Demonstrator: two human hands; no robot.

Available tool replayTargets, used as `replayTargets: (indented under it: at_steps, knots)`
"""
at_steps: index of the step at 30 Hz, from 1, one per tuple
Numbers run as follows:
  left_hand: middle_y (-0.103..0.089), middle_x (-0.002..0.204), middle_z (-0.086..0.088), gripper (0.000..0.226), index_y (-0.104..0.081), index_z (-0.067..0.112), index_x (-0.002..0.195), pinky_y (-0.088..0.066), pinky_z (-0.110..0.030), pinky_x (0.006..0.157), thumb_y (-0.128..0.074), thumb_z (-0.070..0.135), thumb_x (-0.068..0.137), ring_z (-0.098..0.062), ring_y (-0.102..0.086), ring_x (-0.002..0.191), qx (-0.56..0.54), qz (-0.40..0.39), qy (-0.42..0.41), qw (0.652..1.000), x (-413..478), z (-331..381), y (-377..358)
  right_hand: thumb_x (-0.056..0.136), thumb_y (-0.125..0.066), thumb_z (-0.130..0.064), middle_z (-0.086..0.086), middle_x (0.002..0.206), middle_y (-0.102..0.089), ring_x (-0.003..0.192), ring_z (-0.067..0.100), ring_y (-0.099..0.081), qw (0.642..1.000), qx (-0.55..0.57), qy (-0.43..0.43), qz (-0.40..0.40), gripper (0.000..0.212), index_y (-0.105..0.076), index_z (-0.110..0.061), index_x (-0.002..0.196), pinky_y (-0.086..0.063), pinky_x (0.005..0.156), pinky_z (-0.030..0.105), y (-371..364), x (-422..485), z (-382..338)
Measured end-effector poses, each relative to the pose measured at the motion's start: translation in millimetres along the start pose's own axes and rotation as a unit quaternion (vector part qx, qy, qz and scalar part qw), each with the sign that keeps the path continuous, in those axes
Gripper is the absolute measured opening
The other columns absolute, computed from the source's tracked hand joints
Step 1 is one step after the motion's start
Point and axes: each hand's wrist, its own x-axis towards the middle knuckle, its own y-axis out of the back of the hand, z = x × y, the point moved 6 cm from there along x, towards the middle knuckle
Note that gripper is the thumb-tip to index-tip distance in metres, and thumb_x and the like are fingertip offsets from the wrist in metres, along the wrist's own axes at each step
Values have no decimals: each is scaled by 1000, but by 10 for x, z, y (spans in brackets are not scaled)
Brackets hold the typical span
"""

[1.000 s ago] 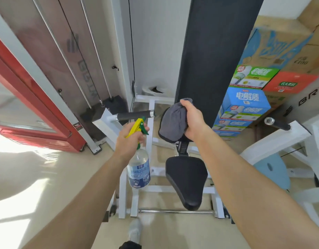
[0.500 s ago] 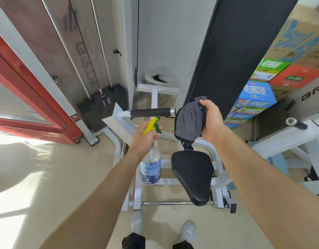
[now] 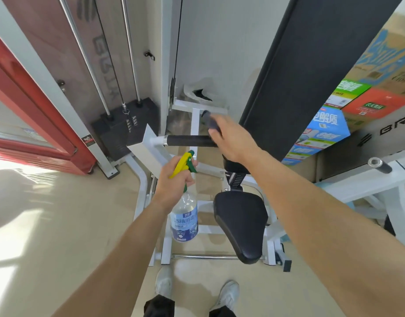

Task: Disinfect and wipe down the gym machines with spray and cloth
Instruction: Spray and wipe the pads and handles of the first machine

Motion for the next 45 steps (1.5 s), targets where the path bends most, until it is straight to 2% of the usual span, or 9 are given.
replayTargets:
  at_steps: [4, 10, 16, 22, 27, 31, 36, 41, 45]
  knots:
    - [-75, 102, -3, 42, -70, 14, 99, -52, -57, 100, -51, 5, 63, -32, -67, 112, -10, 30, -25, 999, -7, 2, 287, 107, -31, -38, 13, 122, -56, 100, 33, -61, 949, -291, 113, -48, 39, -39, -16, 138, -33, 69, 39, -411, 151, -335]
    - [-73, 99, -3, 39, -73, 27, 85, -45, -44, 82, -51, 2, 64, -43, -61, 116, -18, 49, -57, 997, 4, 106, 583, 105, -38, -36, 15, 130, -49, 108, 34, -57, 936, -297, 173, -72, 47, -30, -17, 146, -44, 82, 44, -818, 440, -695]
    - [-73, 103, -6, 42, -70, 14, 99, -54, -53, 98, -50, 0, 65, -36, -66, 116, -4, 52, -74, 996, 107, 255, 640, 104, -17, -53, 8, 137, -48, 115, 34, -53, 950, -244, 158, -111, 48, -20, -43, 151, -46, 90, 47, -576, 257, -506]
    - [-74, 103, -1, 45, -70, 13, 102, -53, -47, 97, -52, 4, 62, -32, -66, 119, -12, 50, -68, 996, 158, 353, 530, 104, -45, -30, -2, 135, -51, 106, 28, -55, 963, -203, 156, -84, 46, -37, -47, 146, -54, 77, 42, -167, -83, 43]
    - [-73, 102, -3, 40, -70, 16, 96, -53, -39, 91, -51, -1, 65, -32, -66, 121, -74, 64, -66, 993, 169, 363, 605, 97, -58, -18, 4, 131, -53, 95, 28, -58, 925, -322, 173, -108, 83, -2, -27, 157, -50, 65, 39, -425, 117, -110]
    - [-73, 102, -3, 40, -72, 20, 91, -49, -41, 90, -51, -2, 66, -30, -68, 117, -74, 90, -75, 990, 147, 344, 747, 93, -55, -9, 15, 116, -54, 85, 31, -62, 904, -382, 155, -108, 72, -15, -7, 153, -40, 56, 39, -526, 279, -417]
    - [-73, 100, -2, 42, -71, 13, 100, -50, -41, 87, -48, -11, 75, -34, -66, 116, -40, 102, -89, 990, 144, 335, 858, 98, -53, -25, 8, 99, -60, 77, 30, -60, 928, -307, 144, -156, 32, -44, -11, 125, -41, 57, 38, -710, 565, -574]
    - [-74, 106, -9, 43, -71, 12, 103, -53, -55, 99, -48, -11, 75, -29, -69, 115, -27, 107, -82, 990, 122, 342, 875, 88, -64, -42, 6, 89, -63, 74, 20, -58, 937, -77, 100, -325, 25, -55, -19, 93, -42, 61, 30, -856, 904, -559]
    - [-74, 110, -10, 42, -73, 20, 98, -49, -63, 100, -52, 2, 67, -32, -67, 115, -11, 100, -86, 991, 106, 350, 851, 88, -66, -54, 9, 87, -72, 71, 22, -67, 914, 59, 4, -400, 44, -66, -12, 101, -56, 74, 38, -960, 1036, -484]
